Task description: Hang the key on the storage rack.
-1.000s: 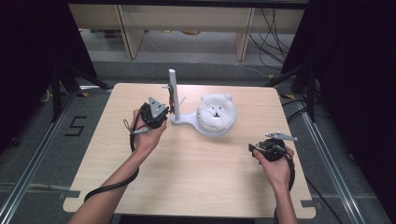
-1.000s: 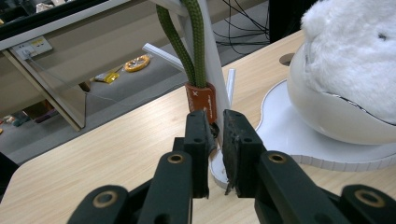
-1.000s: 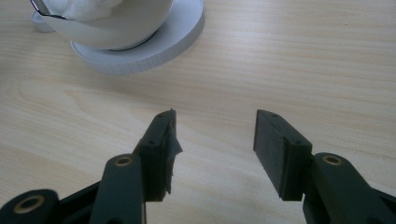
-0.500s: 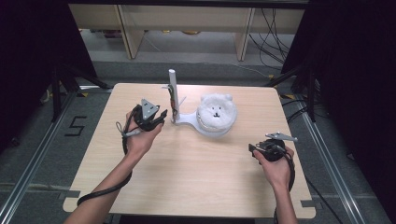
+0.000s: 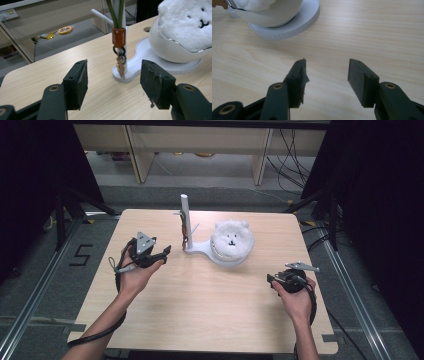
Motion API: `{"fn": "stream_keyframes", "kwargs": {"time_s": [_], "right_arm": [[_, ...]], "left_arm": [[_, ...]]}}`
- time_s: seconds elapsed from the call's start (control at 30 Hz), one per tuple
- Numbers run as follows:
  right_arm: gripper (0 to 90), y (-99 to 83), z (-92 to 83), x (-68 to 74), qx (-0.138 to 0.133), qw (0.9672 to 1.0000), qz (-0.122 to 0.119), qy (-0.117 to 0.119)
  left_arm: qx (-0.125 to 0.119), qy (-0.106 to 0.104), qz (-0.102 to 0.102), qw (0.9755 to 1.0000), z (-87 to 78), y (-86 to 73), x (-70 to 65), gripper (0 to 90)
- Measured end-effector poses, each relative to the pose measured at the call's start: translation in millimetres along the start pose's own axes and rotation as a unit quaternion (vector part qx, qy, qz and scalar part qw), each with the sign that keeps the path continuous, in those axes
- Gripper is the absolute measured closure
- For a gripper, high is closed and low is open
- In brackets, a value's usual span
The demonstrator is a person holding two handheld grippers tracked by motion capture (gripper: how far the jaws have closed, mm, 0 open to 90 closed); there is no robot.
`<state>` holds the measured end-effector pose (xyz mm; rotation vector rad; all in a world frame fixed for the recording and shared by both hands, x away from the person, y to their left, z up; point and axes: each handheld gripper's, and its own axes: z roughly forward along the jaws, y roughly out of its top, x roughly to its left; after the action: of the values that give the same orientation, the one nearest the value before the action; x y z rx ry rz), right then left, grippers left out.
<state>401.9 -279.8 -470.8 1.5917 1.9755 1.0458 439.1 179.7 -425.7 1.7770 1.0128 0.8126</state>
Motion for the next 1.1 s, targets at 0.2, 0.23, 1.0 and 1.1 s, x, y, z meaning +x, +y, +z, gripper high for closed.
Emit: {"fn": "stream_keyframes", "kwargs": {"time_s": [0.2, 0.23, 1.0, 1.1], "right_arm": [[50.0, -0.2, 0.1, 0.9, 0.003, 1.0, 0.0, -0.004], [50.0, -0.2, 0.1, 0.9, 0.003, 1.0, 0.0, -0.004], [50.0, -2.3, 3.2, 1.4, 0.006, 1.0, -0.003, 0.004], [50.0, -2.4, 3.6, 3.1, 0.01, 0.9999, -0.003, -0.006]], "left_arm": [[0.003, 0.017, -0.008, 0.9998, -14.9, -15.2, 12.1, 35.9], [0.003, 0.017, -0.008, 0.9998, -14.9, -15.2, 12.1, 35.8], [0.019, 0.046, -0.101, 0.9936, -41.6, -120.4, 28.5, 35.9], [0.012, 0.047, -0.101, 0.9937, -41.8, -124.1, 28.1, 35.7]]}}
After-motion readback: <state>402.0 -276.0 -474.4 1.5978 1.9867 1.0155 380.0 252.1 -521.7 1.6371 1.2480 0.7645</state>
